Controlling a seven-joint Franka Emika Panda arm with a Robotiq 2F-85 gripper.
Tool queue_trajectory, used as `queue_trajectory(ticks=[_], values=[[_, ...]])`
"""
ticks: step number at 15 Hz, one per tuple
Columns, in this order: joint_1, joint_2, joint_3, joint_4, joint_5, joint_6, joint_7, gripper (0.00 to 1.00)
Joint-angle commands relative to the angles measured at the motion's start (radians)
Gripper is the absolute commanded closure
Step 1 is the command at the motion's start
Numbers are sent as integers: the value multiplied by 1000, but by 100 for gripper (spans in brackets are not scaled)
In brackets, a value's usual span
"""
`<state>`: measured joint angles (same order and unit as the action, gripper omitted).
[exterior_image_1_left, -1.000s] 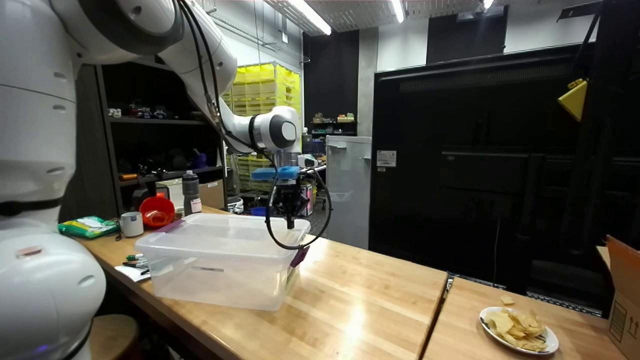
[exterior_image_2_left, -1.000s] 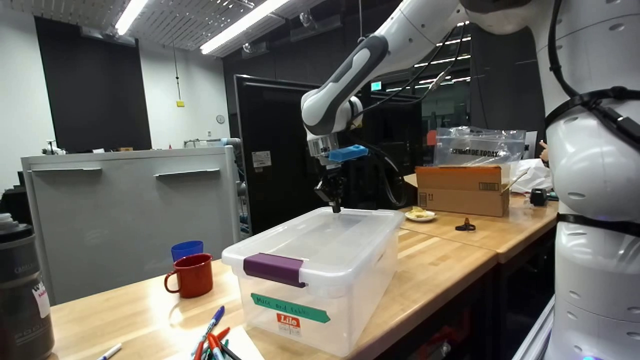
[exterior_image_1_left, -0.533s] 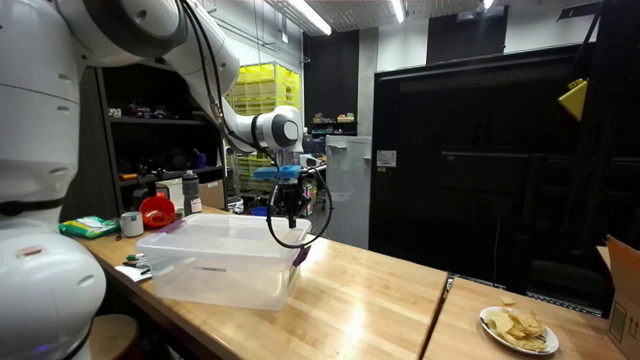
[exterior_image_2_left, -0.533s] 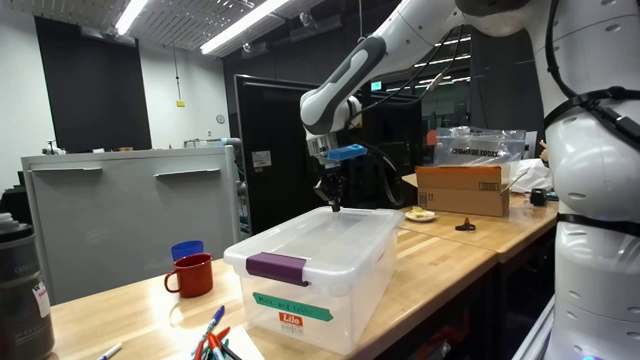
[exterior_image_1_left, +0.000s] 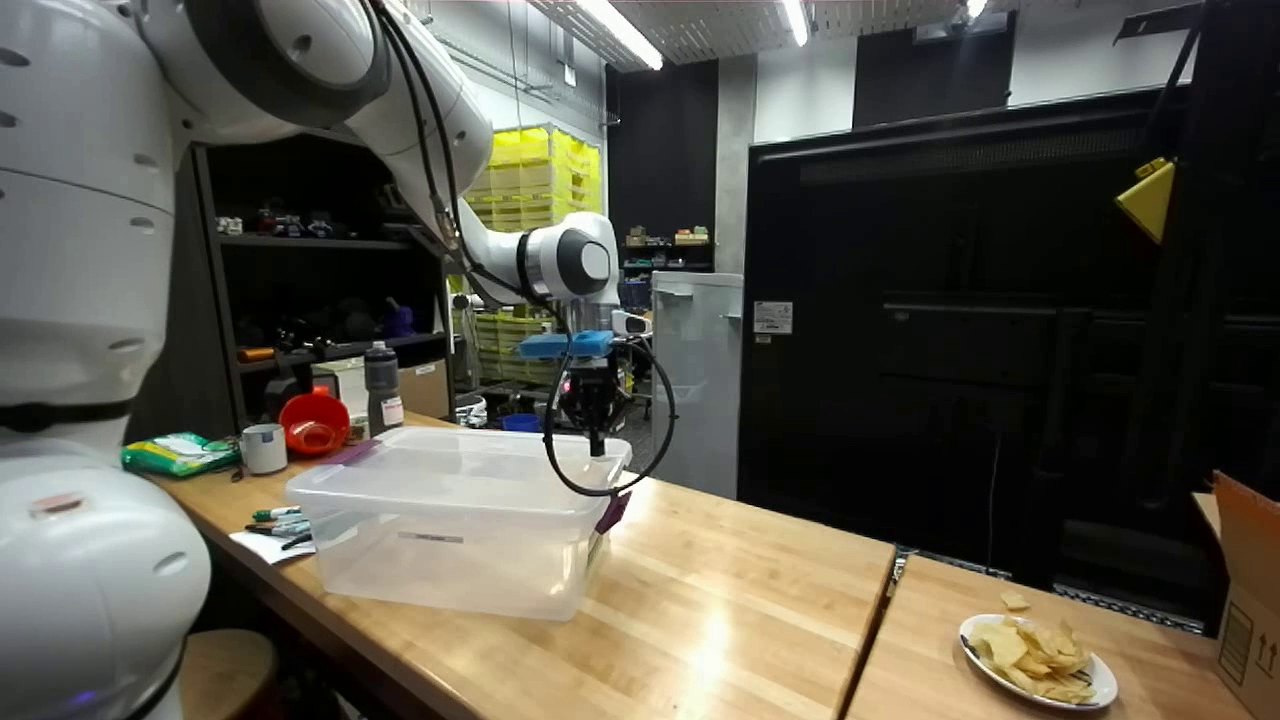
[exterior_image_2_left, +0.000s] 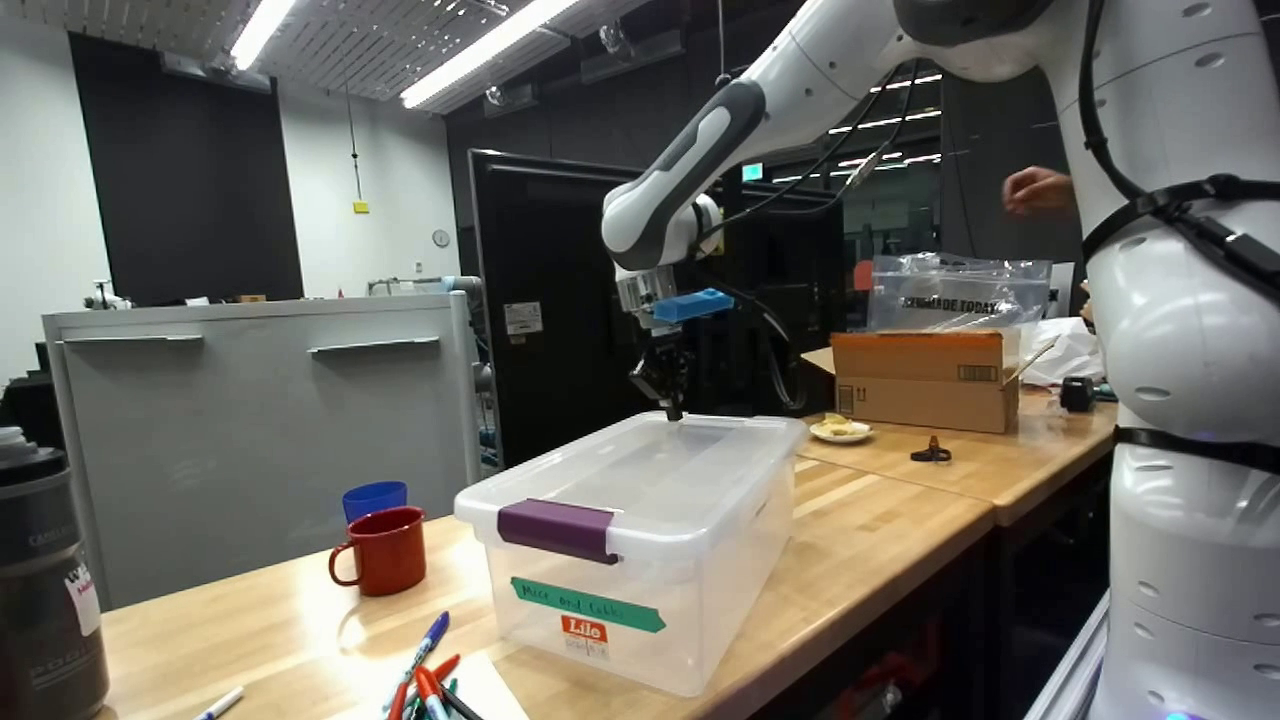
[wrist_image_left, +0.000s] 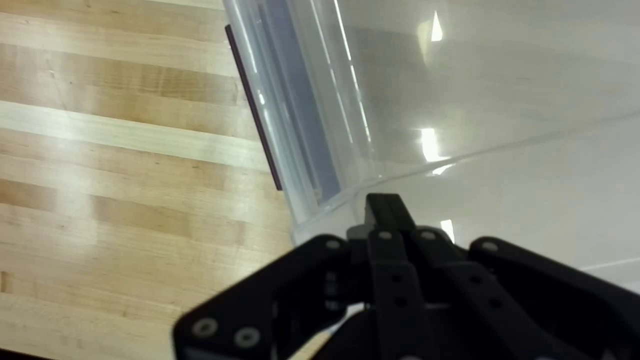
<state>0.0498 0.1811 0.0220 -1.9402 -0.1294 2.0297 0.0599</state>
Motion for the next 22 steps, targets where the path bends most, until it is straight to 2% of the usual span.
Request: queue_trajectory(ticks=[1,22], values=[[-6,32,-12,42,-9,-27,21,100],[-75,92,-90,100,-6,-49,53,100]])
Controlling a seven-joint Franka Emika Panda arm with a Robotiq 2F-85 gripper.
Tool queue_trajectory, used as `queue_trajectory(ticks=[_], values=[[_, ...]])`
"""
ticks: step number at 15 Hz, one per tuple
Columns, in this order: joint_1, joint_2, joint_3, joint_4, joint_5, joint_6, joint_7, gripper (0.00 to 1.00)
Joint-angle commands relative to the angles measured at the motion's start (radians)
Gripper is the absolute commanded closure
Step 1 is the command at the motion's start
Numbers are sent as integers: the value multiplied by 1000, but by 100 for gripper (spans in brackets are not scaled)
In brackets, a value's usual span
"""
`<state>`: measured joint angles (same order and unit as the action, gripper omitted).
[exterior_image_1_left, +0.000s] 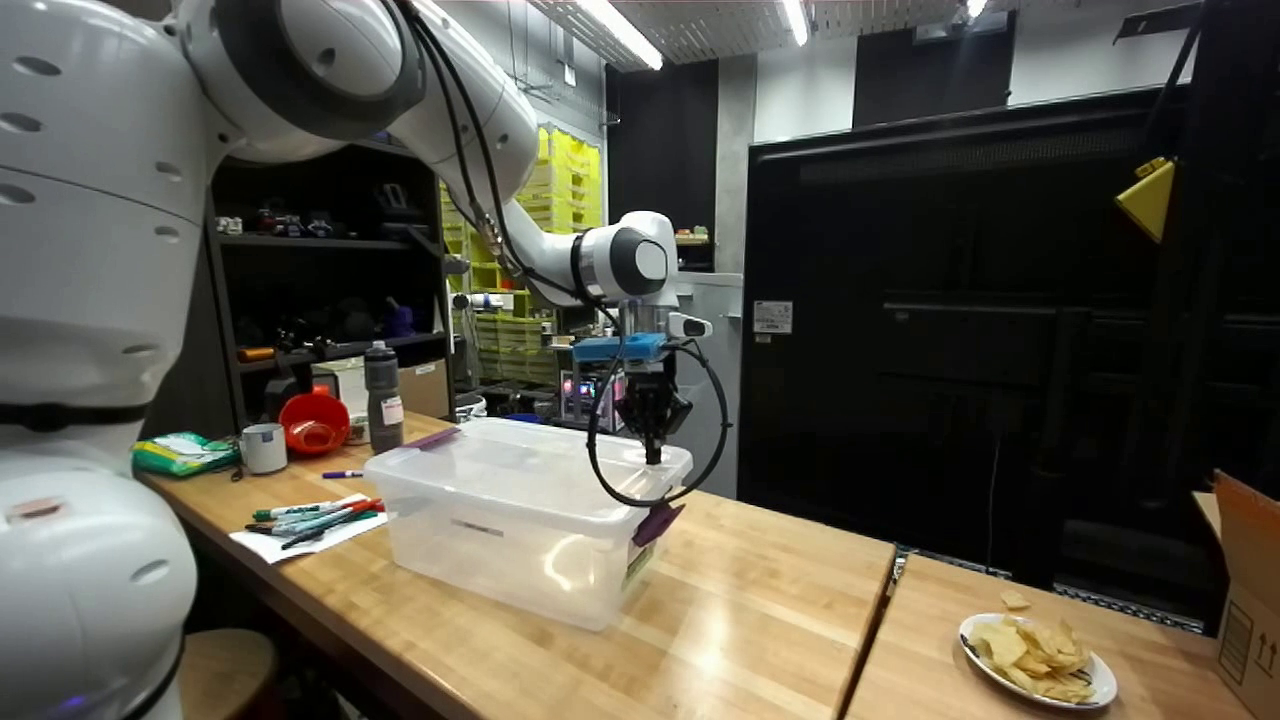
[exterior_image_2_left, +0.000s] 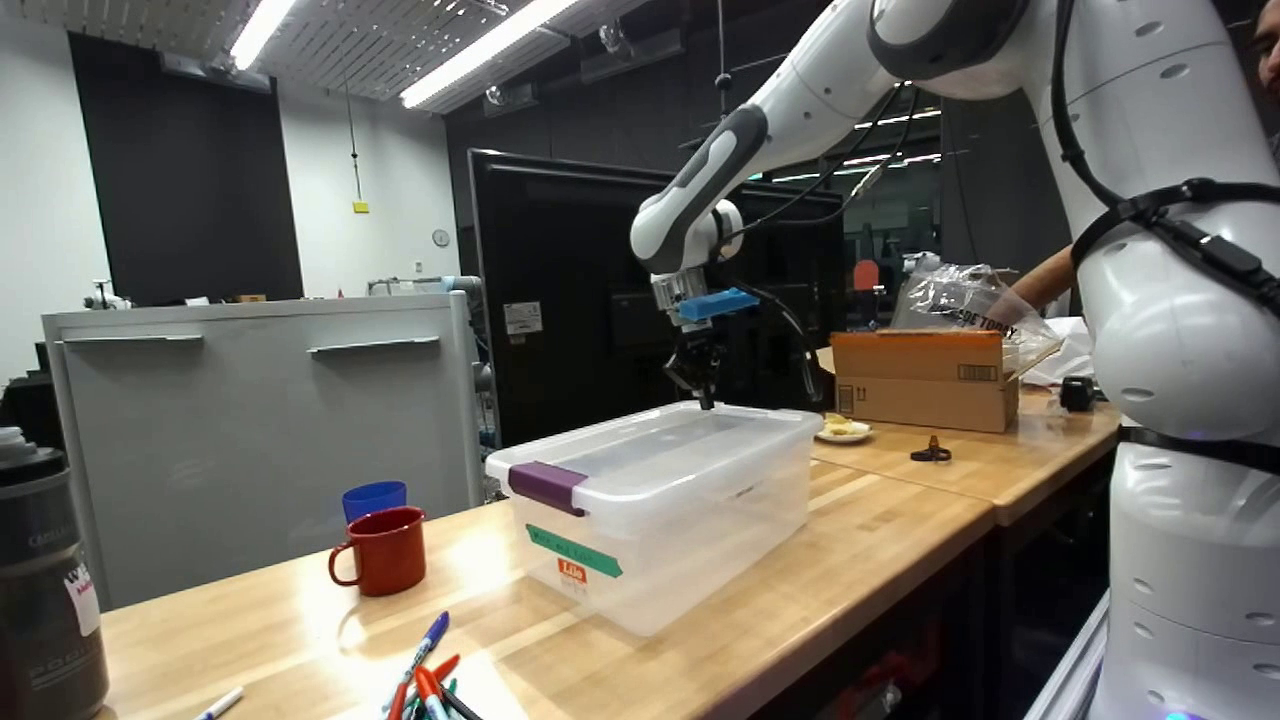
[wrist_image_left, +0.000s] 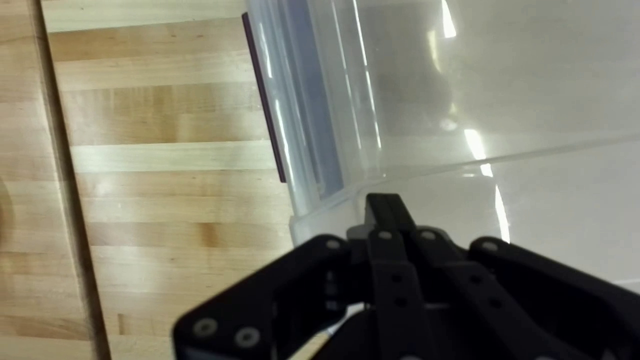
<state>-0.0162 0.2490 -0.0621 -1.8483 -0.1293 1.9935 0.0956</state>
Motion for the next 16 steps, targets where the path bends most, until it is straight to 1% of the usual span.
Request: queue_trajectory(ticks=[1,11,16], values=[[-11,24,-9,7,-5,-13,18,100],[-47,9,-35,-6,11,-11,14,100],[-73,-9,-43,-23,43,-2,-4,100]])
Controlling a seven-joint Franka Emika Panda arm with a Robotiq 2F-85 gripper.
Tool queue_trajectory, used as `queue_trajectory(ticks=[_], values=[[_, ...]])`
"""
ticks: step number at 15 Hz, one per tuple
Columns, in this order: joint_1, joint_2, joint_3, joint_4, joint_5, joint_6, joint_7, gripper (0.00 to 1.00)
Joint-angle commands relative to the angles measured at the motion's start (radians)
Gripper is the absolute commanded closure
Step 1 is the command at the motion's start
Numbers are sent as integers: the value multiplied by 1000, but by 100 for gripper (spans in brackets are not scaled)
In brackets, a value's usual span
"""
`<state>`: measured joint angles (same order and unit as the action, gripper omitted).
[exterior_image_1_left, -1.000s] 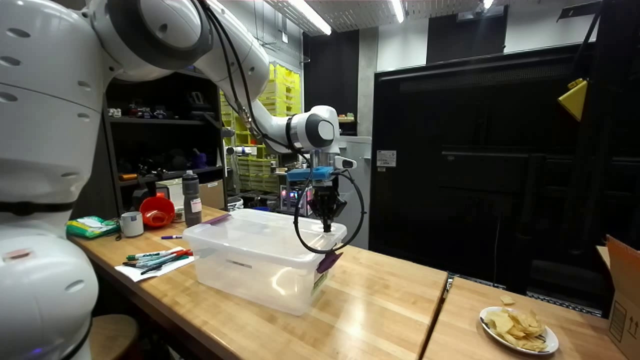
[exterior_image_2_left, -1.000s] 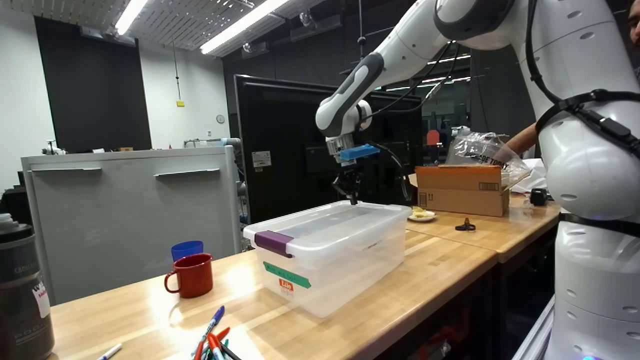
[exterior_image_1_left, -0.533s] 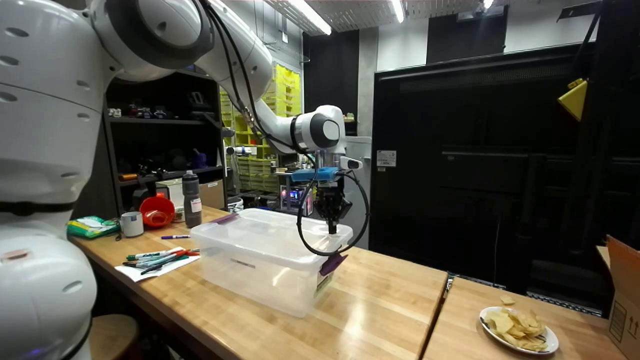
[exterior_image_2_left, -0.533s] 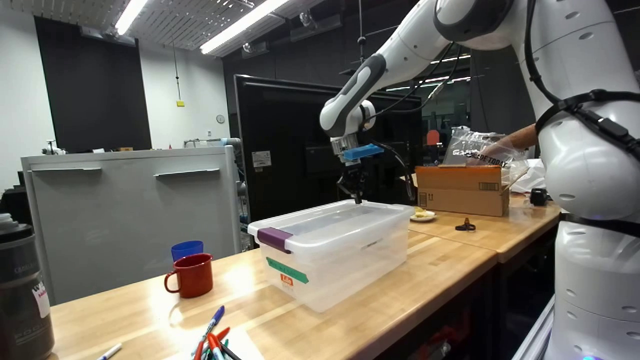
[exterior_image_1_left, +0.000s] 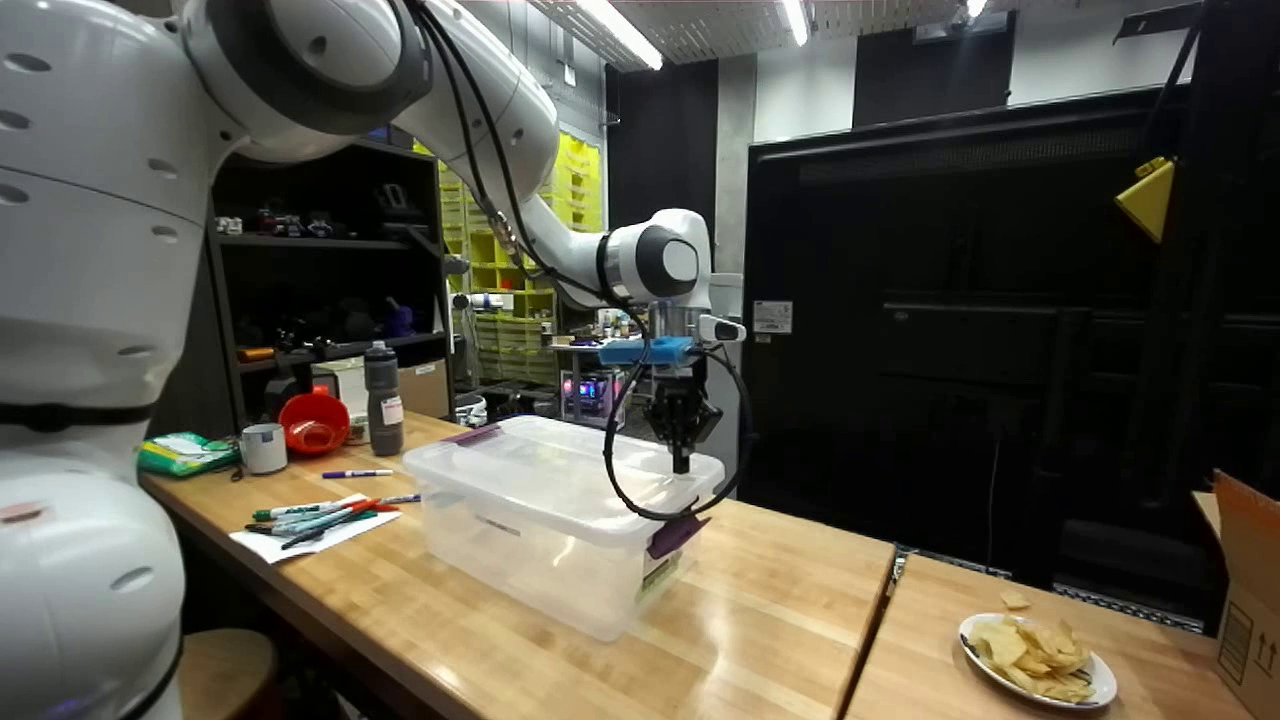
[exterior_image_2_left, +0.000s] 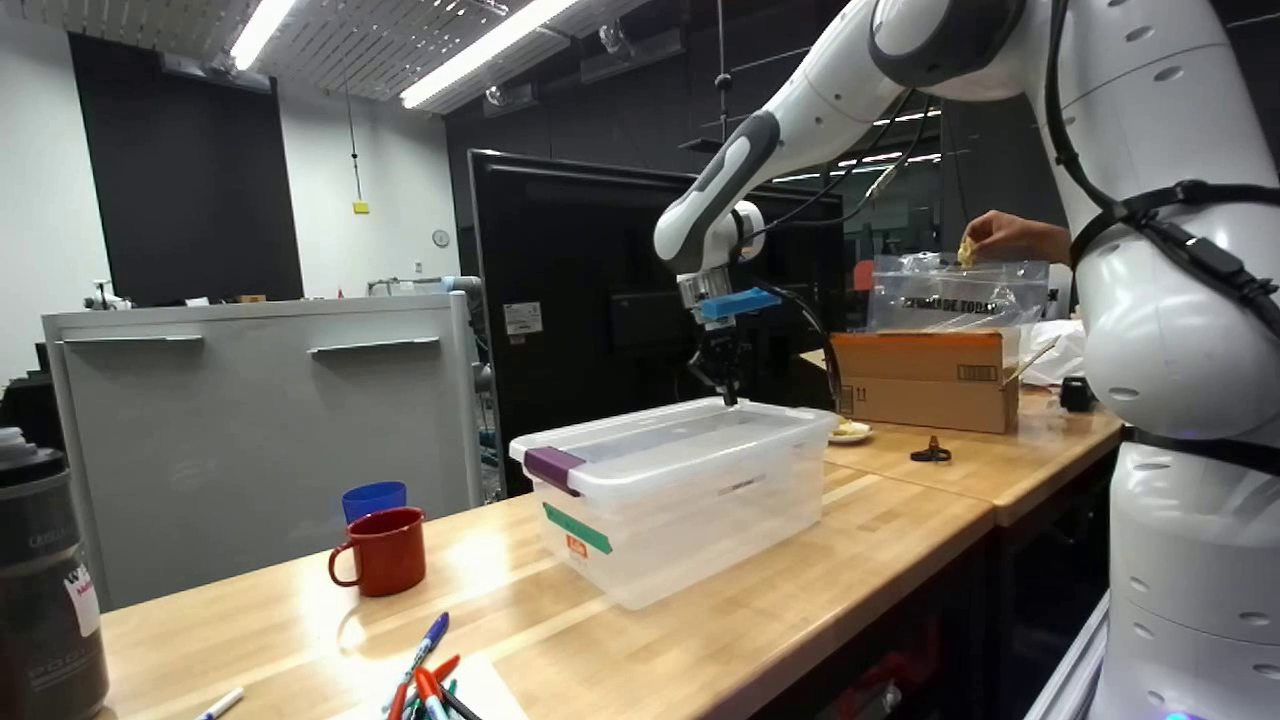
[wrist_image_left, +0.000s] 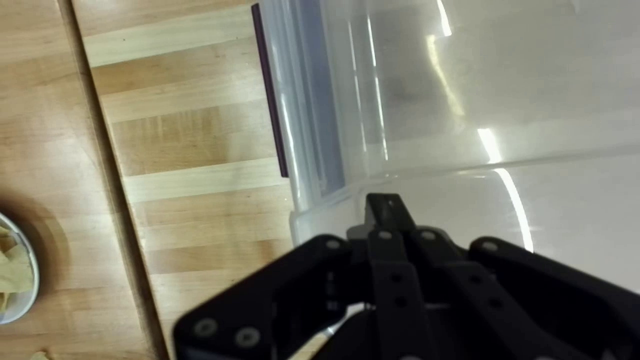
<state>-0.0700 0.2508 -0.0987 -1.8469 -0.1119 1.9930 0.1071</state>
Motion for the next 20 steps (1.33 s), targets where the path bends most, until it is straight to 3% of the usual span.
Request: queue_trajectory(ticks=[1,12,20], values=[[-25,-13,-8,-28,33,0,-19,100],[-108,-14,-43,-74,170,25,-107,100],[-130,-49,-68,-125,177,40,-119,100]])
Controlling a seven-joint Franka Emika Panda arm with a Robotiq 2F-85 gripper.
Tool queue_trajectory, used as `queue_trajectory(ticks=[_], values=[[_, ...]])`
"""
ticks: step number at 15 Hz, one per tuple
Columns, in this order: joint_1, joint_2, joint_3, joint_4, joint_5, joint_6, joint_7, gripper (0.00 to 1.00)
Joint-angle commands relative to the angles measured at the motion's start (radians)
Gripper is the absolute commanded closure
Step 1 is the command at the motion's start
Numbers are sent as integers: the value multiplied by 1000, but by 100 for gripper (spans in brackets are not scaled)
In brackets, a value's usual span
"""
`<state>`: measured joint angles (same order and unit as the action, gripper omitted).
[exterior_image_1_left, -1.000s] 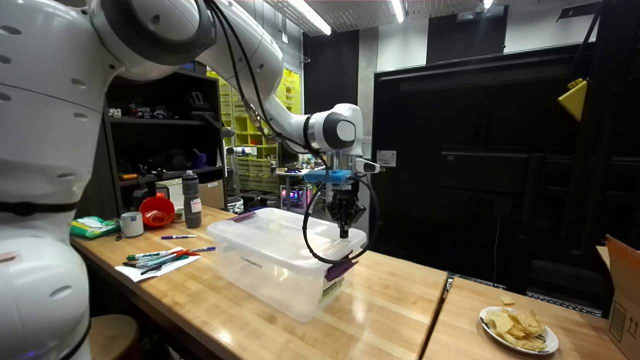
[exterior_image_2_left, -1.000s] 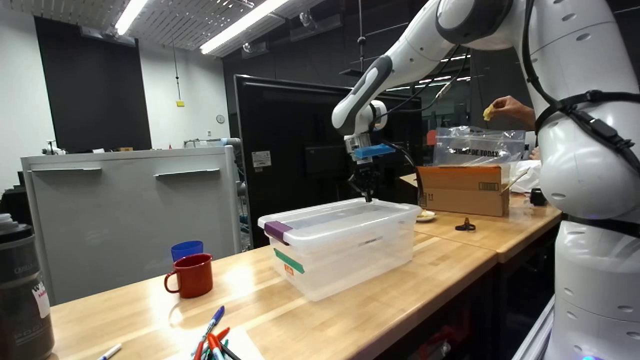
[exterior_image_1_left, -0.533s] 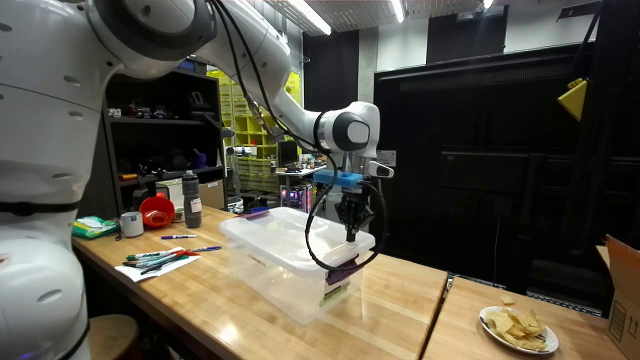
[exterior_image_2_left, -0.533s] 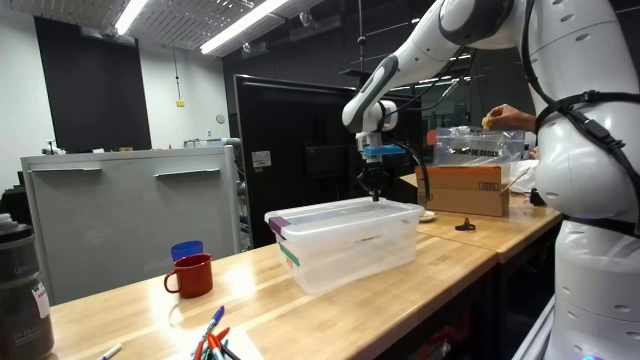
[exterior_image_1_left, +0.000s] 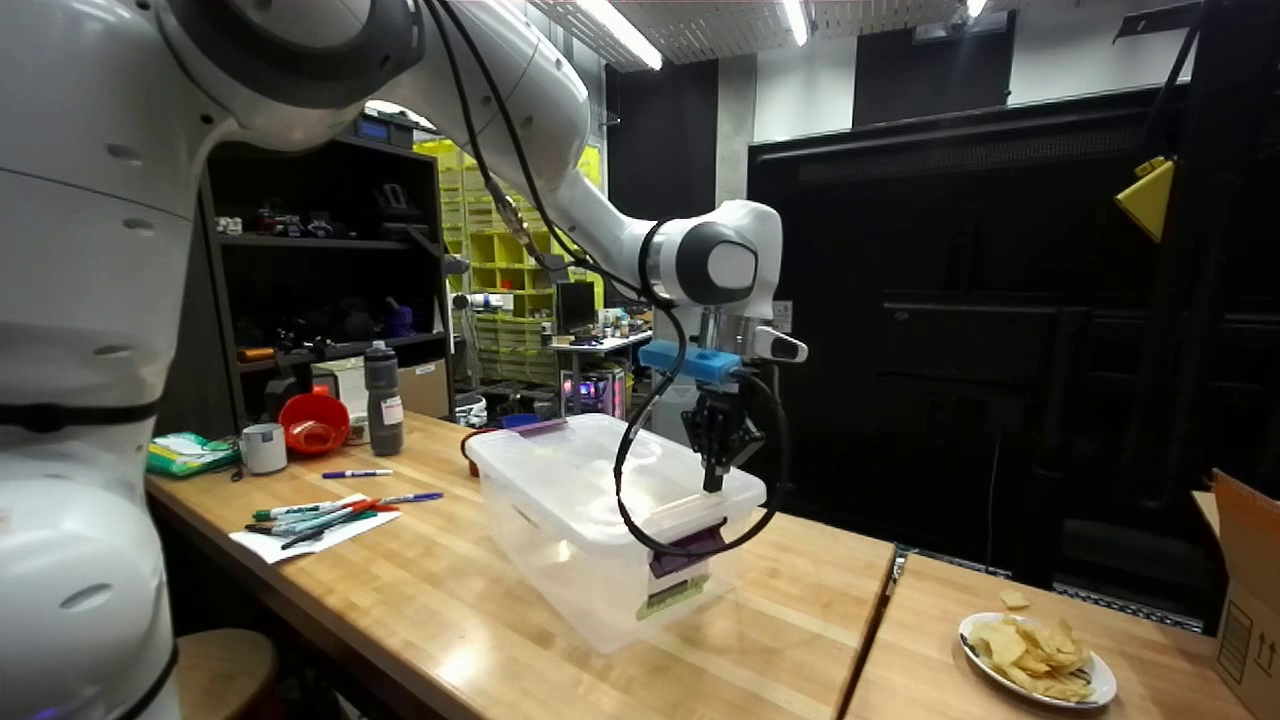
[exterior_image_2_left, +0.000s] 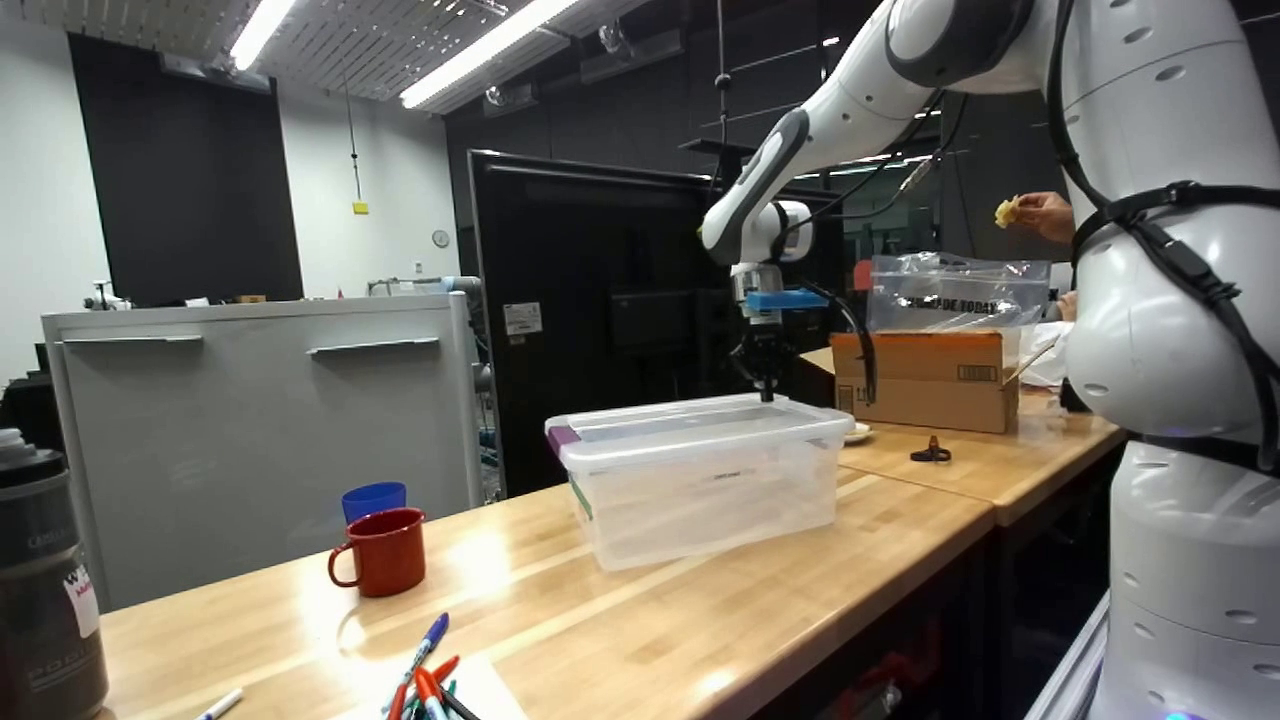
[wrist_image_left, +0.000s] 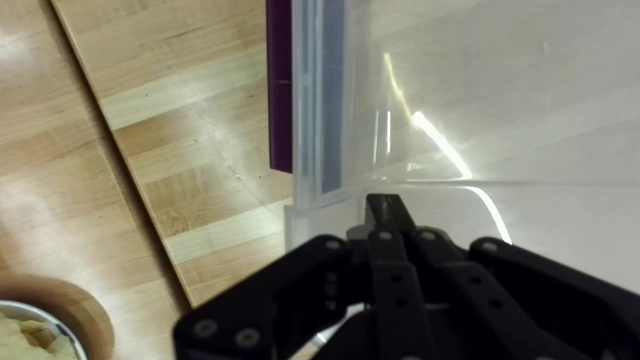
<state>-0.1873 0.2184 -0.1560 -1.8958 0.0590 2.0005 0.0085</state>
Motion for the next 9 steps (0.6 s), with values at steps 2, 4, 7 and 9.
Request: queue_trajectory(ticks=[2,4,7,9], values=[[-15,-29,-17,-93,4,40,-19,100],[-16,-39,-24,-111,6,51,-20,100],[-21,-59,-33,-144,5,71,-22,100],[-25,-76,-40,-169,3,83,-23,100]])
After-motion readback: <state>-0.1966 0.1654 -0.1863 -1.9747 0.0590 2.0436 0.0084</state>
